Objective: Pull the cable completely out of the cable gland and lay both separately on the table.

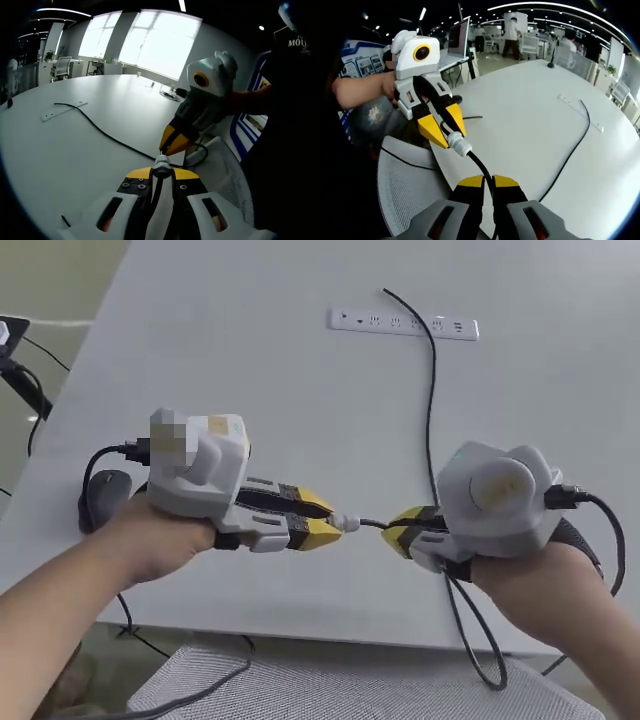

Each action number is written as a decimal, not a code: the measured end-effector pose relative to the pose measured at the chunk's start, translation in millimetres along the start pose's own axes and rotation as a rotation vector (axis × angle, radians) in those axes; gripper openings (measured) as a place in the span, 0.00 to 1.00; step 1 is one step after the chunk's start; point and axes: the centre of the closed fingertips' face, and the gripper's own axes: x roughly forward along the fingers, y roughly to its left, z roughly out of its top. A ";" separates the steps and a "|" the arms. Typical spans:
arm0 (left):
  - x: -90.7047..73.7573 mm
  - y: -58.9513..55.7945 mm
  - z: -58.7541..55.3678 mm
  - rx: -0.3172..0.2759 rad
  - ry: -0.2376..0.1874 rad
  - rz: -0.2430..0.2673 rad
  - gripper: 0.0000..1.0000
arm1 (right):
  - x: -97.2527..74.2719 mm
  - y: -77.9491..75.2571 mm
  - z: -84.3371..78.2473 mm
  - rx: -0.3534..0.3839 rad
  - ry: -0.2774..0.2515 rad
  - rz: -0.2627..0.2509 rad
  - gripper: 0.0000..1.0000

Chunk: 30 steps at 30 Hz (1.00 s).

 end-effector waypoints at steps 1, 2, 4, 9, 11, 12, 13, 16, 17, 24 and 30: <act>0.2 -0.1 0.0 0.000 -0.001 0.000 0.14 | 0.0 -0.1 -0.1 0.006 -0.002 0.000 0.00; 0.3 -0.1 0.0 -0.001 -0.001 0.000 0.14 | 0.1 -0.1 -0.3 0.011 -0.003 0.000 0.00; 0.5 -0.5 -0.4 -0.002 -0.001 0.000 0.14 | 0.1 0.2 -0.9 0.018 -0.005 0.001 0.00; -1.5 0.3 -0.9 -0.010 -0.005 0.004 0.14 | -1.2 -6.9 -6.9 0.039 0.002 -0.019 0.00; -2.6 0.7 -1.1 -0.010 -0.006 0.007 0.14 | -1.1 -10.9 -11.2 0.045 0.009 -0.028 0.00; -3.1 0.9 -1.2 -0.010 -0.006 0.008 0.14 | -1.1 -12.9 -13.2 0.050 0.013 -0.033 0.00; -3.2 0.7 -1.3 -0.011 -0.006 0.008 0.14 | -0.9 -14.9 -15.7 0.061 0.016 -0.035 0.00; -3.2 0.4 -1.6 -0.009 -0.005 0.010 0.14 | 0.1 -19.2 -21.6 0.109 0.023 -0.041 0.00; -3.0 0.2 -1.6 -0.009 -0.005 0.010 0.14 | 0.8 -20.4 -24.3 0.134 0.029 -0.043 0.00; 0.9 -1.8 -2.2 -0.010 -0.002 0.006 0.14 | 3.8 -21.0 -30.0 0.208 0.051 -0.041 0.00; -1.4 1.8 -1.5 -0.019 -0.007 0.013 0.14 | -1.0 -20.6 -23.6 0.111 0.003 -0.046 0.01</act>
